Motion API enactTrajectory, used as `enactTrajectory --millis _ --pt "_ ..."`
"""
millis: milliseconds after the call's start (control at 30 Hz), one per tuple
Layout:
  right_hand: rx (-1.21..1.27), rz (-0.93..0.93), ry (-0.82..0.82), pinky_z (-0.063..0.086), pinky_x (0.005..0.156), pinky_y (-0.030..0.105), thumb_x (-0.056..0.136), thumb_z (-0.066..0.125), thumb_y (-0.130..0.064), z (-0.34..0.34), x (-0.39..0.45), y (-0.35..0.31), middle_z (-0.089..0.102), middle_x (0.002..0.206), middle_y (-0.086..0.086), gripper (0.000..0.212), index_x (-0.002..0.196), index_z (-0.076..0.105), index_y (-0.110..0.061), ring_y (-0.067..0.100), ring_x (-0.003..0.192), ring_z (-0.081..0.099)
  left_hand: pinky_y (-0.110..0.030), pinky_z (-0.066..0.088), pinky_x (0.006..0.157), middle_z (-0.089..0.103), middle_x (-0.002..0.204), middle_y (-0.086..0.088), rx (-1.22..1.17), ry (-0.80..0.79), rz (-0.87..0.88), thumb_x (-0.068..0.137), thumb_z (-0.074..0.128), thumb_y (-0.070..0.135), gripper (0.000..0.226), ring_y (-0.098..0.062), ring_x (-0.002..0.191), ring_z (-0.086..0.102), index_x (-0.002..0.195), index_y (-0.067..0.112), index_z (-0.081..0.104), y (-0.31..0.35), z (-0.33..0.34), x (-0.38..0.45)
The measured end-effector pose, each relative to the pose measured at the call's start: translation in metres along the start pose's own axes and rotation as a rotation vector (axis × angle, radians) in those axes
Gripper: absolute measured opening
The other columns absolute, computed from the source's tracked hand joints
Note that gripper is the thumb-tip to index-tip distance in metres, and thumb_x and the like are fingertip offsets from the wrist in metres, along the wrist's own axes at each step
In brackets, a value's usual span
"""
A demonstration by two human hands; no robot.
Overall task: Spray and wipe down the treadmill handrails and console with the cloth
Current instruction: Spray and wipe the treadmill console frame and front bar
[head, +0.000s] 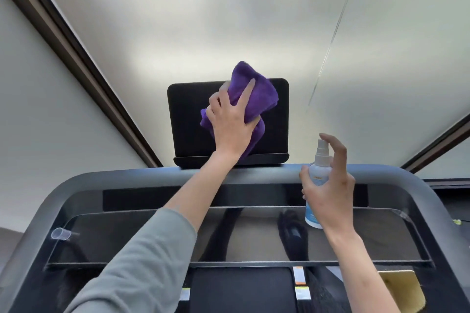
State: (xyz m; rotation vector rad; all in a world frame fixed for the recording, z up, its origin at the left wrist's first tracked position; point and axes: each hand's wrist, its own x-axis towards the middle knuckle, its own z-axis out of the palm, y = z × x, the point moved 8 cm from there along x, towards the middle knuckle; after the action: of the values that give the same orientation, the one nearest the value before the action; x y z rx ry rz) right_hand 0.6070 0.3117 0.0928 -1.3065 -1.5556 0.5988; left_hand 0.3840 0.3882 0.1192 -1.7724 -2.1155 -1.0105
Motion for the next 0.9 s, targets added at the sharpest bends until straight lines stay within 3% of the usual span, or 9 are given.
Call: enactTrajectory --millis 100,200,300,433,533,633,767,833,900 --pt "-0.021 0.008 0.003 0.056 0.058 0.044 0.088 0.065 0.001 -0.006 0.001 0.006 0.064 0.092 0.007 0.063 0.133 0.038 -0.034 0.034 0.049 0.059 -0.048 0.025 0.101 0.026 0.154 -0.009 0.193 -0.144 0.052 0.087 0.061 0.041 0.069 -0.036 0.13 0.03 0.148 0.044 0.029 0.021 0.03 0.019" --pt "-0.023 0.028 0.009 0.055 0.057 0.041 0.088 0.065 0.001 -0.009 -0.002 0.009 0.061 0.079 0.005 0.063 0.134 0.039 -0.033 0.034 0.047 0.058 -0.047 0.03 0.097 0.033 0.151 -0.007 0.194 -0.153 0.103 0.085 0.063 0.039 0.066 -0.036 0.126 0.036 0.145 0.043 0.036 0.016 0.035 0.007" --pt "-0.011 0.04 0.004 0.055 0.059 0.048 0.087 0.063 0.004 -0.007 -0.006 0.008 0.055 0.066 0.004 0.063 0.133 0.04 -0.032 0.038 0.047 0.054 -0.045 0.038 0.087 0.043 0.144 -0.004 0.191 -0.204 0.21 0.081 0.067 0.036 0.063 -0.034 0.113 0.044 0.14 0.043 0.046 0.009 0.033 -0.024" --pt "0.009 0.011 0.002 0.055 0.058 0.051 0.086 0.064 0.006 -0.006 -0.005 -0.001 0.056 0.069 0.003 0.064 0.132 0.04 -0.032 0.038 0.047 0.054 -0.039 0.034 0.087 0.042 0.142 0.0 0.158 -0.332 0.194 0.084 0.066 0.04 0.058 -0.029 0.109 0.041 0.139 0.043 0.046 0.001 0.029 -0.059" --pt "0.004 -0.006 0.008 0.054 0.055 0.052 0.087 0.064 0.004 -0.013 -0.001 -0.004 0.056 0.068 0.01 0.064 0.132 0.038 -0.034 0.042 0.046 0.054 -0.043 0.036 0.088 0.043 0.141 -0.006 0.055 -0.276 0.185 0.084 0.066 0.034 0.057 -0.032 0.111 0.043 0.139 0.037 0.049 0.008 0.013 -0.049" --pt "-0.009 -0.003 0.009 0.055 0.057 0.053 0.088 0.065 0.003 -0.02 0.002 -0.002 0.062 0.083 0.009 0.064 0.134 0.037 -0.034 0.039 0.048 0.056 -0.046 0.036 0.089 0.042 0.144 -0.009 0.054 -0.128 0.2 0.084 0.06 0.034 0.059 -0.035 0.115 0.043 0.141 0.035 0.046 0.036 0.008 -0.01" --pt "-0.027 0.017 0.019 0.056 0.062 0.052 0.088 0.066 0.003 -0.024 -0.003 0.004 0.061 0.081 0.007 0.064 0.134 0.038 -0.032 0.035 0.051 0.057 -0.048 0.023 0.104 0.014 0.16 -0.006 0.243 -0.275 0.211 0.09 0.052 0.044 0.067 -0.036 0.136 0.023 0.15 0.044 0.021 0.063 0.054 0.011" --pt "-0.034 0.02 0.027 0.056 0.065 0.051 0.087 0.066 0.004 -0.025 -0.007 0.005 0.059 0.072 0.005 0.064 0.134 0.04 -0.03 0.034 0.052 0.058 -0.048 0.024 0.103 0.016 0.16 -0.005 0.281 -0.269 0.219 0.09 0.053 0.044 0.067 -0.036 0.136 0.025 0.149 0.045 0.022 0.06 0.061 -0.001" --pt "-0.034 0.041 0.036 0.057 0.064 0.051 0.087 0.066 0.004 -0.026 -0.011 0.006 0.057 0.069 0.006 0.063 0.134 0.04 -0.03 0.033 0.054 0.059 -0.045 0.027 0.098 0.029 0.155 -0.002 0.252 -0.276 0.296 0.086 0.058 0.039 0.063 -0.036 0.129 0.034 0.144 0.044 0.035 0.057 0.062 -0.018"
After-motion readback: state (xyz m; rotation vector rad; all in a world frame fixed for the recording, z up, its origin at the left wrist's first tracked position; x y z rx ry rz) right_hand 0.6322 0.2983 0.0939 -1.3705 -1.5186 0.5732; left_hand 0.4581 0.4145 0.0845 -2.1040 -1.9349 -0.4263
